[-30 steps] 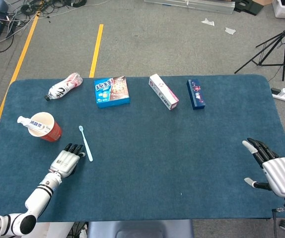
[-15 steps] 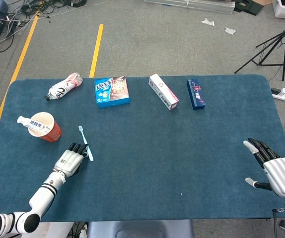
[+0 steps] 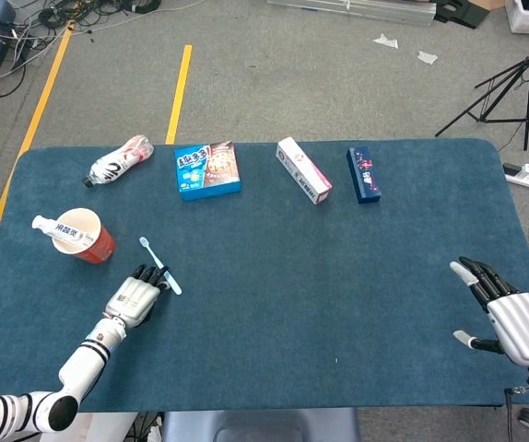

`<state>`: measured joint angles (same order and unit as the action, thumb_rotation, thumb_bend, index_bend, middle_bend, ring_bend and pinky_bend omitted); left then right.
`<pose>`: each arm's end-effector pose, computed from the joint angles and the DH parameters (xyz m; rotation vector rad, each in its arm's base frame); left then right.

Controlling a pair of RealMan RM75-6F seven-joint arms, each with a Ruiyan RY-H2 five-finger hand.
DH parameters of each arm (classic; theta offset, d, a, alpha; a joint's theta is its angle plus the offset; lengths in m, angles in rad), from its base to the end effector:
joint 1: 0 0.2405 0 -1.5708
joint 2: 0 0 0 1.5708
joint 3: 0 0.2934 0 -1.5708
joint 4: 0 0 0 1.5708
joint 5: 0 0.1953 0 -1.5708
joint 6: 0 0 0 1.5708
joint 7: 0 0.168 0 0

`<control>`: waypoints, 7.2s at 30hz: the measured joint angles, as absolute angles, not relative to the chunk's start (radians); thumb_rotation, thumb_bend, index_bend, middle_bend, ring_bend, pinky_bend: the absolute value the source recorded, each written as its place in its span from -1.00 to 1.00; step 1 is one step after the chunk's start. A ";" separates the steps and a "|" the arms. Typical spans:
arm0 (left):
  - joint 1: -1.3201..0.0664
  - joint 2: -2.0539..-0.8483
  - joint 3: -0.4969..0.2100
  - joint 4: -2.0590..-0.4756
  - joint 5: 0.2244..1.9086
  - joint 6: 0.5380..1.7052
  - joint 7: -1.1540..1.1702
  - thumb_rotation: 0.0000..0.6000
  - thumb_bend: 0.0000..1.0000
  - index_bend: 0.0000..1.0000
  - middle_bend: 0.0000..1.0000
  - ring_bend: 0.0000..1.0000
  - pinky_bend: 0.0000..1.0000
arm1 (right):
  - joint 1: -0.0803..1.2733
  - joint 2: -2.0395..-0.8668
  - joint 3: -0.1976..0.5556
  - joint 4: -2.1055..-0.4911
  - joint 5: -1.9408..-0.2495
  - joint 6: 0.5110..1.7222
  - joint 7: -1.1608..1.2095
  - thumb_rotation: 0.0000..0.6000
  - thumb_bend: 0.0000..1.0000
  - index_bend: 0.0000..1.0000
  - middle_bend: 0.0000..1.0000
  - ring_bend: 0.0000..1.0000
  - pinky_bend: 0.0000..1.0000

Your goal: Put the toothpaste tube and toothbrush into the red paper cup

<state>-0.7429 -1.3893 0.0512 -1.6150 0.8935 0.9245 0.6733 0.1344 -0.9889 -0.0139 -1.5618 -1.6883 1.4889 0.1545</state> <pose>-0.2442 0.3451 0.0064 -2.0313 -0.8203 -0.3956 -0.3215 -0.2083 0.2153 1.6121 -0.8340 0.9574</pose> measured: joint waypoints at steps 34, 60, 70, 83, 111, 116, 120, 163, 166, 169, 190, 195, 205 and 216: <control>-0.768 -1.466 0.019 -1.529 0.898 0.918 0.653 1.00 0.79 -0.64 -1.00 -1.00 -1.00 | 0.137 -0.992 -0.016 -1.561 -1.689 1.488 0.158 1.00 -1.00 -0.83 -0.80 -0.78 -0.14; -0.743 -1.456 -0.045 -1.550 0.923 0.982 0.577 1.00 -0.07 -0.51 -1.00 -1.00 -1.00 | 0.138 -0.994 -0.015 -1.569 -1.688 1.485 0.146 1.00 -1.00 -0.83 -0.80 -0.78 -0.14; -0.782 -1.507 -0.101 -1.434 0.800 0.938 0.593 1.00 -0.55 -0.13 -1.00 -1.00 -1.00 | 0.139 -0.990 -0.014 -1.573 -1.682 1.482 0.141 1.00 -1.00 -0.83 -0.80 -0.78 -0.14; -0.798 -1.578 -0.127 -1.311 0.805 0.917 0.552 1.00 -0.55 -0.15 -1.00 -1.00 -1.00 | 0.137 -0.991 -0.014 -1.565 -1.677 1.480 0.151 1.00 -1.00 -0.83 -0.80 -0.78 -0.14; -0.820 -1.641 -0.138 -1.206 0.757 0.869 0.578 1.00 -0.30 -0.12 -1.00 -1.00 -1.00 | 0.138 -0.993 -0.015 -1.555 -1.673 1.474 0.166 1.00 -1.00 -0.83 -0.80 -0.78 -0.14; -0.818 -1.643 -0.136 -1.200 0.754 0.866 0.578 1.00 -0.30 -0.12 -1.00 -1.00 -1.00 | 0.138 -0.995 -0.015 -1.554 -1.672 1.473 0.166 1.00 -1.00 -0.83 -0.80 -0.78 -0.14; -0.817 -1.648 -0.135 -1.192 0.754 0.865 0.578 1.00 -0.30 -0.11 -1.00 -1.00 -1.00 | 0.139 -0.997 -0.015 -1.553 -1.672 1.471 0.167 1.00 -1.00 -0.83 -0.80 -0.78 -0.14; -0.778 -1.626 -0.150 -1.276 0.873 0.961 0.561 1.00 -0.30 0.13 -1.00 -1.00 -1.00 | 0.140 -0.998 -0.015 -1.558 -1.680 1.478 0.167 1.00 -1.00 -0.83 -0.80 -0.78 -0.14; -0.779 -1.606 -0.161 -1.317 0.882 0.982 0.570 1.00 -0.30 0.13 -1.00 -1.00 -1.00 | 0.141 -0.997 -0.015 -1.563 -1.683 1.478 0.164 1.00 -1.00 -0.83 -0.80 -0.78 -0.14; -0.786 -1.588 -0.186 -1.341 0.882 1.004 0.581 1.00 -0.30 0.13 -1.00 -1.00 -1.00 | 0.142 -0.994 -0.015 -1.568 -1.686 1.480 0.160 1.00 -1.00 -0.83 -0.80 -0.78 -0.14; -0.807 -1.499 -0.398 -1.427 0.827 1.169 0.487 1.00 -0.30 0.21 -1.00 -1.00 -1.00 | 0.149 -0.932 -0.023 -1.667 -1.760 1.509 0.119 1.00 -1.00 -0.83 -0.80 -0.78 -0.14; -0.788 -1.486 -0.428 -1.417 0.826 1.194 0.416 1.00 -0.30 0.22 -1.00 -1.00 -1.00 | 0.153 -0.922 -0.024 -1.686 -1.771 1.507 0.103 1.00 -1.00 -0.83 -0.80 -0.78 -0.14; -0.732 -1.445 -0.449 -1.390 0.827 1.183 0.269 1.00 -0.30 0.24 -1.00 -1.00 -1.00 | 0.161 -0.927 -0.025 -1.700 -1.766 1.483 0.081 1.00 -1.00 -0.83 -0.80 -0.78 -0.14; -0.684 -1.427 -0.442 -1.333 0.828 1.138 0.157 1.00 -0.30 0.24 -1.00 -1.00 -1.00 | 0.168 -0.939 -0.026 -1.709 -1.751 1.456 0.056 1.00 -1.00 -0.83 -0.80 -0.78 -0.14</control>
